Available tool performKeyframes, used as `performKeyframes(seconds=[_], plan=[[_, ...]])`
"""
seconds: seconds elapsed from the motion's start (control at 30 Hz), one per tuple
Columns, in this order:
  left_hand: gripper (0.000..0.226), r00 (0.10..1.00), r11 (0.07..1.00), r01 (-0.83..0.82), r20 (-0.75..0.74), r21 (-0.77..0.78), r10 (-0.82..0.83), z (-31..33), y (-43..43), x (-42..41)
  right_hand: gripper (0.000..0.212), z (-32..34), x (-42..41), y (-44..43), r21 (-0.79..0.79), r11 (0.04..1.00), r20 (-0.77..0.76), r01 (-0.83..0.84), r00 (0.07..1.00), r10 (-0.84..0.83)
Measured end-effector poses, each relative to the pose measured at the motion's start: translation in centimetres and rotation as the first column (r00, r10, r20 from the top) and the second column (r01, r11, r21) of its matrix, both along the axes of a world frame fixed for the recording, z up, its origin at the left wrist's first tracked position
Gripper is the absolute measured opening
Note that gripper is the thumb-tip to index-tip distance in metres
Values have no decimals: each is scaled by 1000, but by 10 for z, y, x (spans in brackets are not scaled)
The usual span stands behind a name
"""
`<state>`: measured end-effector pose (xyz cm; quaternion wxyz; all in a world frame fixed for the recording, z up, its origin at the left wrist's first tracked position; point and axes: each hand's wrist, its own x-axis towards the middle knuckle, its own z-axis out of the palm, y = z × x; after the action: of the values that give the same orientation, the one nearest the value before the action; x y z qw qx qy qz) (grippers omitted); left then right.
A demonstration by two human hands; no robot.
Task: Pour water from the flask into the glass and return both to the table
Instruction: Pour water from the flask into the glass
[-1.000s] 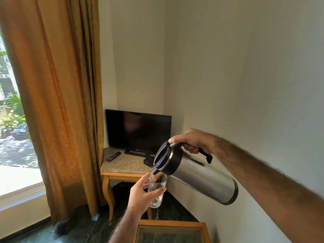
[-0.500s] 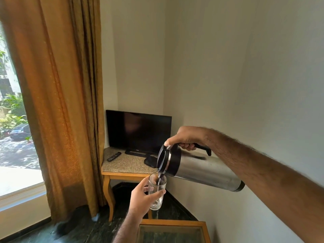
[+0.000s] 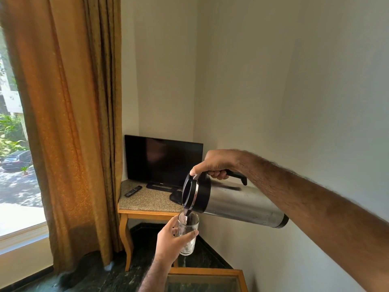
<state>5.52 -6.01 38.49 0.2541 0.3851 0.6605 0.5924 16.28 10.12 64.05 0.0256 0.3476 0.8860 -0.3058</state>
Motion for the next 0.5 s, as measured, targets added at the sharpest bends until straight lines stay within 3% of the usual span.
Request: performKeyframes(seconds=[0.17,0.3,0.43,0.5], plan=[[52,1000,1000,5,-9,2,-5,1,-5,1,42,1,-2,-6,12,1000,25,-7,1000,7],[55,1000,1000,-4,0,5,4,-1,-6,2,58,2,-5,-8,31,999,20,-8,1000,7],[56,1000,1000,-8,-17,-10,8,1,-11,5,39,5,-4,-11,37,999,19,-14,1000,14],[56,1000,1000,-13,-16,-13,13,0,-13,4,45,6,-4,-11,44,999,16,-4,1000,4]])
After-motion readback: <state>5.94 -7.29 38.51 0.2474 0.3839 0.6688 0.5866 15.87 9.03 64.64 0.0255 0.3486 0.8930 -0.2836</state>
